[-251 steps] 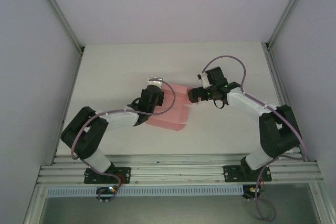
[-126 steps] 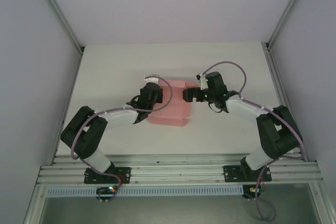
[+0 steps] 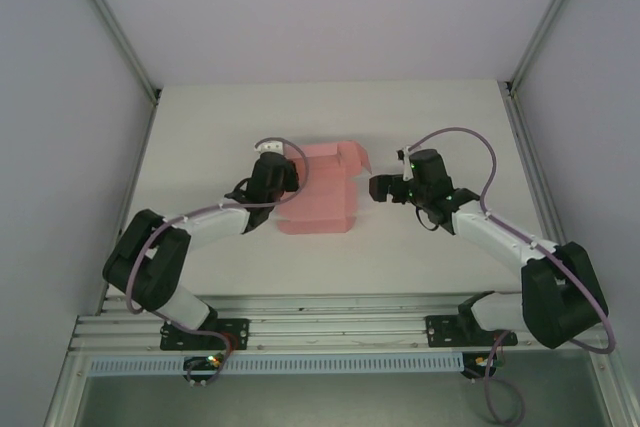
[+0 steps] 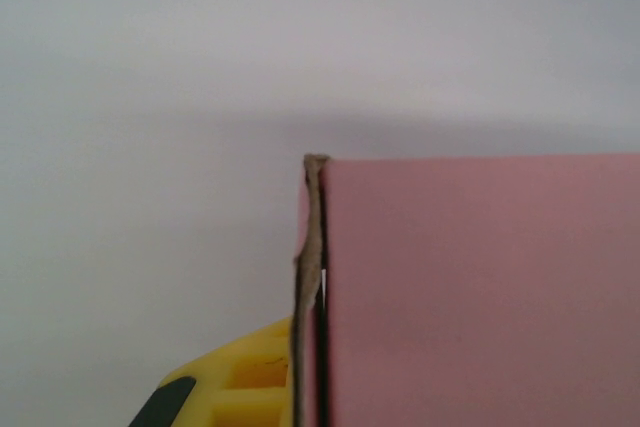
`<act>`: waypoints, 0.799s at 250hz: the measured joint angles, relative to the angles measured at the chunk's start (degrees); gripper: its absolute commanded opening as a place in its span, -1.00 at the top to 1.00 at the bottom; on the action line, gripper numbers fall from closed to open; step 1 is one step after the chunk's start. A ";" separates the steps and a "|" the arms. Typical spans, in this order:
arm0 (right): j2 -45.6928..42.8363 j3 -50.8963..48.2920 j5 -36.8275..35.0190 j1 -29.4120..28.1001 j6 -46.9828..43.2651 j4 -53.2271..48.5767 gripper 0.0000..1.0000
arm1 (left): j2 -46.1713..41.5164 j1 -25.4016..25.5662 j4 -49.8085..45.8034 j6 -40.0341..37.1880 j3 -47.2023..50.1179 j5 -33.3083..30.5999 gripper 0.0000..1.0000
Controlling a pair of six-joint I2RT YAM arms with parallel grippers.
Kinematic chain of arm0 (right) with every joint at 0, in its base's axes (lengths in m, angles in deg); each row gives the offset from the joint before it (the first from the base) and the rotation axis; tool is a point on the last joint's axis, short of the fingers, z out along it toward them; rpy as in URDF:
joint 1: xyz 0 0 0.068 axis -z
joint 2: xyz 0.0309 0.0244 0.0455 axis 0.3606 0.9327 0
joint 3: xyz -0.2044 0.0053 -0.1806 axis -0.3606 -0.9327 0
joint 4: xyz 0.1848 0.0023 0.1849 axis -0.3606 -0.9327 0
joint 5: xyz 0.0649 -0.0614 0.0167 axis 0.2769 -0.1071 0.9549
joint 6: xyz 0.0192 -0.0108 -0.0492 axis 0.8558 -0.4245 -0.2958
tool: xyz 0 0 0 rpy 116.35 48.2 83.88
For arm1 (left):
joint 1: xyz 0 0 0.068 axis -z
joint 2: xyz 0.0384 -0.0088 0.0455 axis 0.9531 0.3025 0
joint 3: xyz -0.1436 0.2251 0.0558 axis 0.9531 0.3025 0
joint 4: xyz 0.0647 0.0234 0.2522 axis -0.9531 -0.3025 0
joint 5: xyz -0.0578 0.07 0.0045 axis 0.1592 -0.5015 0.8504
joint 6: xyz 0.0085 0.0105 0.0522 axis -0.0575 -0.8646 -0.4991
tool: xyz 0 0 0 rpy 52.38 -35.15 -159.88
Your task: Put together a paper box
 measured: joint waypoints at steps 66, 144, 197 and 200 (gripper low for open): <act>7.26 3.93 0.00 -0.15 -0.39 0.66 -0.99 | -0.74 0.00 -0.81 1.01 0.00 1.66 1.00; 10.14 9.31 -0.98 -3.87 -3.58 3.93 -0.99 | -0.72 0.02 -0.76 1.66 0.00 3.65 1.00; 14.34 12.50 -0.92 -5.55 -5.07 4.83 -0.99 | -0.72 0.17 -0.74 1.73 0.00 4.37 1.00; 14.60 12.59 -0.92 -5.64 -5.14 4.85 -0.99 | -0.72 0.17 -0.74 1.73 0.00 4.37 1.00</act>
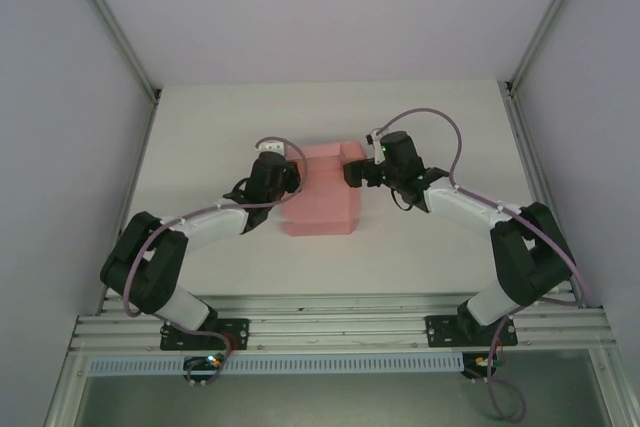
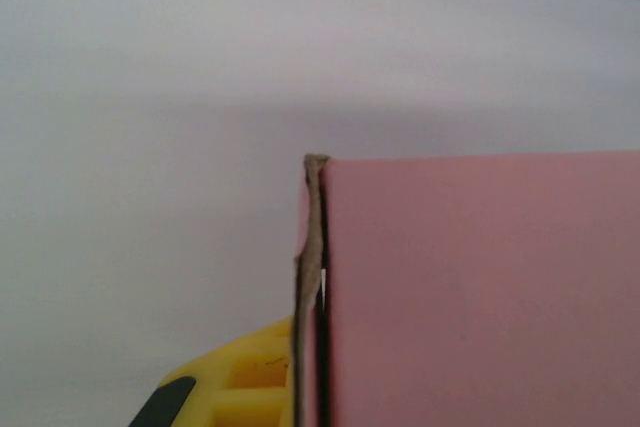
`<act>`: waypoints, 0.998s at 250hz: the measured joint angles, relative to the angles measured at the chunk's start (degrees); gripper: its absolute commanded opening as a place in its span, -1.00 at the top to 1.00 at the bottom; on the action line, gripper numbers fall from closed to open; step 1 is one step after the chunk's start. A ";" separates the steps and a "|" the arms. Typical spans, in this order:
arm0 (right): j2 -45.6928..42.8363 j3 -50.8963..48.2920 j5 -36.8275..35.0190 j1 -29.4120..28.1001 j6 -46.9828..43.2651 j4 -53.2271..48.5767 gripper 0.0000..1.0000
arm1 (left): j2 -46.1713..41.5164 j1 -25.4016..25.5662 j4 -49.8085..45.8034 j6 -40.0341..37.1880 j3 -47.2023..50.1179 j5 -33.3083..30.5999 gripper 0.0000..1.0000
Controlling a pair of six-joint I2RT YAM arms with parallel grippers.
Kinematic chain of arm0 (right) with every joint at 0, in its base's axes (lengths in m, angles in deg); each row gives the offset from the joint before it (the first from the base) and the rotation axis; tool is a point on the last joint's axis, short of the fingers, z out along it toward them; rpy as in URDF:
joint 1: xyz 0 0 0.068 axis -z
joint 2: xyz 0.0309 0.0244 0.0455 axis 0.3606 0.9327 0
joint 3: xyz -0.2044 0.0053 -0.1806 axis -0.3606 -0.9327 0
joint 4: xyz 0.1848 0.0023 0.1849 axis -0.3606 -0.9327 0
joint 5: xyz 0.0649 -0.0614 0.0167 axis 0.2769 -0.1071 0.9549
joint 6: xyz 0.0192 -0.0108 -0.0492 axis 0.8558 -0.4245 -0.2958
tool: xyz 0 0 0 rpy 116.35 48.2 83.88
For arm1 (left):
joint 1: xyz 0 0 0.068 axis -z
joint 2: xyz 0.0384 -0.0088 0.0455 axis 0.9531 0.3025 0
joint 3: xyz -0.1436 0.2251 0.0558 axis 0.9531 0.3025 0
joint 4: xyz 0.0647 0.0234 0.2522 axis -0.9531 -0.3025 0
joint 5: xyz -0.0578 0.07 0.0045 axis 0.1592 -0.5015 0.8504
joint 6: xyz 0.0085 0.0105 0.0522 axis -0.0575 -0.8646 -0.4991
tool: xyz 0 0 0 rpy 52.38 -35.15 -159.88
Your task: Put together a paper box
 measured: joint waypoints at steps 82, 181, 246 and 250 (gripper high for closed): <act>3.91 0.55 -2.51 -2.82 -0.04 0.50 -0.99 | 0.04 -0.24 -1.01 0.15 1.11 -0.50 1.00; -19.28 -9.05 2.08 1.64 -0.04 -4.31 -0.96 | 1.62 -1.49 -0.20 1.36 1.11 0.74 1.00; -24.52 -10.88 10.54 12.96 -0.90 -7.45 -0.63 | 1.64 -1.46 0.22 1.05 1.11 2.80 1.00; -24.28 -10.78 11.10 13.53 -0.61 -7.65 -0.59 | 1.64 -1.46 0.31 0.96 1.11 3.02 1.00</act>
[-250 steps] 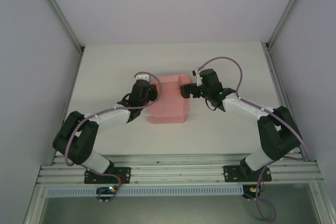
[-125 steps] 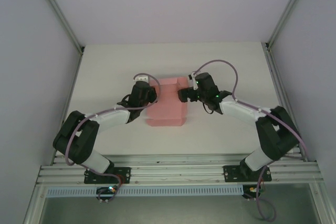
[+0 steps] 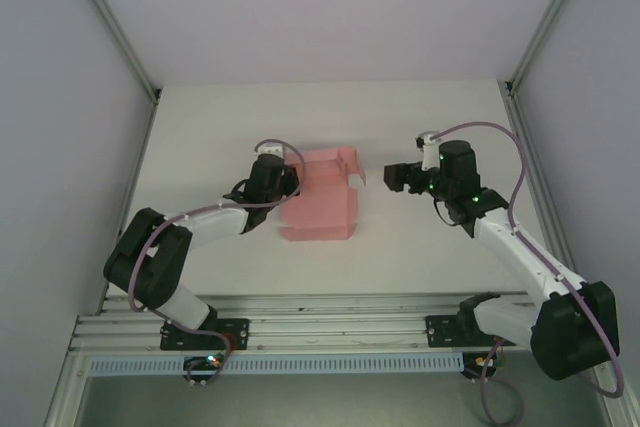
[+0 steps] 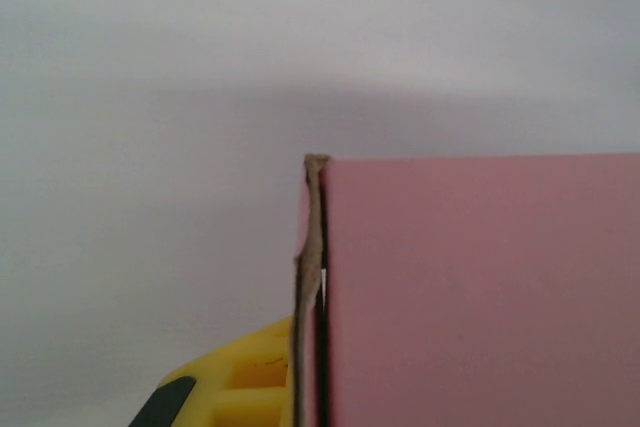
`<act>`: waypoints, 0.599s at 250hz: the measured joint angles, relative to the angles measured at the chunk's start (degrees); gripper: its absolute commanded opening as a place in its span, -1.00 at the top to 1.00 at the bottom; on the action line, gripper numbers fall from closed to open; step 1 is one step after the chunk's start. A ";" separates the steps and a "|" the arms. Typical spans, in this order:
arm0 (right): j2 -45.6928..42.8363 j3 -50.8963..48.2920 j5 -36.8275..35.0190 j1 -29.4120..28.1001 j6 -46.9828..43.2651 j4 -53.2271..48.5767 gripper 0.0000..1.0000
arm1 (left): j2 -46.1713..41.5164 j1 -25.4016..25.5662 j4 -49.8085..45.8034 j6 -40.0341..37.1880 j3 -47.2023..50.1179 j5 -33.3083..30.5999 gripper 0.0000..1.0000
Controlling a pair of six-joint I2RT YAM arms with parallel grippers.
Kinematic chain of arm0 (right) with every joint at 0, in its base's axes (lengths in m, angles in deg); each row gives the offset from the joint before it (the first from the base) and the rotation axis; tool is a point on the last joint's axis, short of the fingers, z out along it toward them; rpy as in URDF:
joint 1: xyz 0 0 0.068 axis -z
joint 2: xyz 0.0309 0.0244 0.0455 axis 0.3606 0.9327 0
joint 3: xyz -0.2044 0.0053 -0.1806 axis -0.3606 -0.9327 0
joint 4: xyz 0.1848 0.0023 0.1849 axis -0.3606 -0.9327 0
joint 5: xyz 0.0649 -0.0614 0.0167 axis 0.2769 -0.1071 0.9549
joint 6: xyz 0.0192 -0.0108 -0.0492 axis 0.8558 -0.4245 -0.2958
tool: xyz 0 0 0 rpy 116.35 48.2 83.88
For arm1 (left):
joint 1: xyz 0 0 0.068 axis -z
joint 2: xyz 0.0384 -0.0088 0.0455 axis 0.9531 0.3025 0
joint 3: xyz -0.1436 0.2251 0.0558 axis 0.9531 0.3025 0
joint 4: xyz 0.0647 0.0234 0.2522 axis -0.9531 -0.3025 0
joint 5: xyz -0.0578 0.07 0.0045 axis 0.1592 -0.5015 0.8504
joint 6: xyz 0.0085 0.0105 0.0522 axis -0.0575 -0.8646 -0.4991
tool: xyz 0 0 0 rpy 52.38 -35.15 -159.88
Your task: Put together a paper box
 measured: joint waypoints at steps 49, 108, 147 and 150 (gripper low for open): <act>10.93 6.05 10.99 2.45 -0.98 -1.16 -0.20 | 0.00 0.15 0.87 -1.16 0.00 1.90 1.00; 22.23 12.76 23.63 -0.37 -4.26 -2.16 -0.10 | 0.00 0.15 0.76 -1.20 0.00 2.54 1.00; 24.94 14.82 28.74 -3.02 -6.29 -2.95 -0.10 | 0.00 0.13 1.01 -1.16 0.00 3.17 1.00; 25.16 14.99 28.98 -3.17 -6.45 -3.02 -0.10 | 0.00 0.13 1.05 -1.16 0.00 3.32 1.00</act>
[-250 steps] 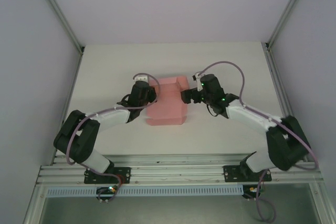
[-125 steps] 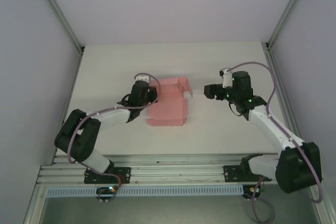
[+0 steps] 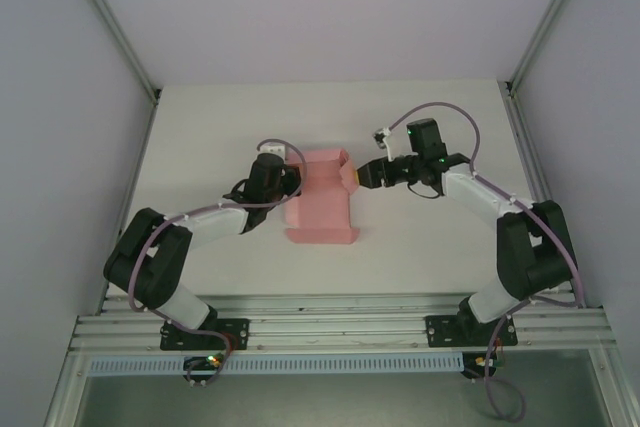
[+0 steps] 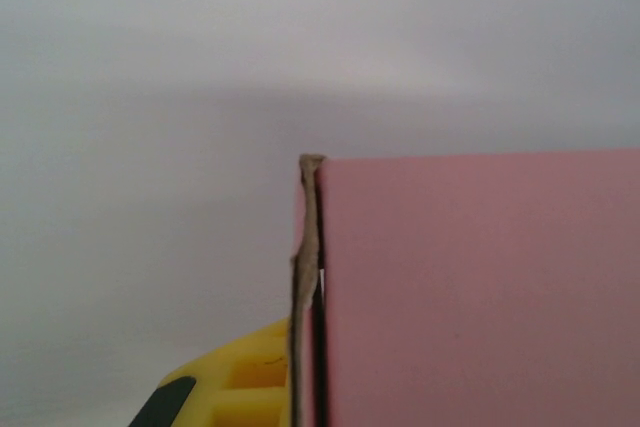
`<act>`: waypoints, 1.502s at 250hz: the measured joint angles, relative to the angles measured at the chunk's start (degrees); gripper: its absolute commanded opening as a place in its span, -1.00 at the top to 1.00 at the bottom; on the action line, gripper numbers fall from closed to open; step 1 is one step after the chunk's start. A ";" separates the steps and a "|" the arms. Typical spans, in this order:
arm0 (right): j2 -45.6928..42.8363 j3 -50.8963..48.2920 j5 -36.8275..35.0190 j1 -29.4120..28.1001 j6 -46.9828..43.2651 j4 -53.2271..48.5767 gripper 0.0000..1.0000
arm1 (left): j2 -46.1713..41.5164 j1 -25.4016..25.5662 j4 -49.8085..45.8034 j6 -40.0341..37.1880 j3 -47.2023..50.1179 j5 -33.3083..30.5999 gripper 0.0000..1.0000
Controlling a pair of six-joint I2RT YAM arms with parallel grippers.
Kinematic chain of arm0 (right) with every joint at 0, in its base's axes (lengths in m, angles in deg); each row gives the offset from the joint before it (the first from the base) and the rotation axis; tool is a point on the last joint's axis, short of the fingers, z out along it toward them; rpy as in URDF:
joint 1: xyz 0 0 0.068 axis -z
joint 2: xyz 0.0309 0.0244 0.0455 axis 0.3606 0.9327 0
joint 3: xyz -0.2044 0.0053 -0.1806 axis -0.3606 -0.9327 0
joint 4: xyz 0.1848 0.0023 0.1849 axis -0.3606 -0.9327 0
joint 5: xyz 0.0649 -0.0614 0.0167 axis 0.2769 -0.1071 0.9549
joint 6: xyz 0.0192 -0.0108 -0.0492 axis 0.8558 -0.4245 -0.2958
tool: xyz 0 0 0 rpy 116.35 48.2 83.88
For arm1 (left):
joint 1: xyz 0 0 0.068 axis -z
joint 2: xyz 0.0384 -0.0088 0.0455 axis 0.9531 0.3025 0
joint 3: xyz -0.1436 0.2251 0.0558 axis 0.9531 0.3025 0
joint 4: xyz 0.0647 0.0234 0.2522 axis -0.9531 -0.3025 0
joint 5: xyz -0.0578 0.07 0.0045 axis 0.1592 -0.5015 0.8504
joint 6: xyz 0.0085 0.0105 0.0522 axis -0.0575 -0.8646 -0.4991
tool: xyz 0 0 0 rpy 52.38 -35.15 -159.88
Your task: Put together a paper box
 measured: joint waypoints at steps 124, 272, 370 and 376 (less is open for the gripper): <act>5.29 3.93 -5.14 -5.99 1.16 -0.04 -0.46 | 1.01 -0.04 -1.79 0.55 -0.87 -4.52 1.00; -9.99 -12.92 -12.94 -7.78 19.61 12.44 -0.57 | 0.98 -1.77 -2.80 4.59 -2.73 -7.98 1.00; -3.34 -11.91 -11.26 -9.31 21.33 16.15 0.33 | 0.31 -2.32 -2.10 7.06 -2.75 -6.47 1.00; -3.32 -11.91 -11.26 -9.31 21.09 16.55 0.50 | 0.15 -2.56 -1.57 7.41 -2.67 -6.12 1.00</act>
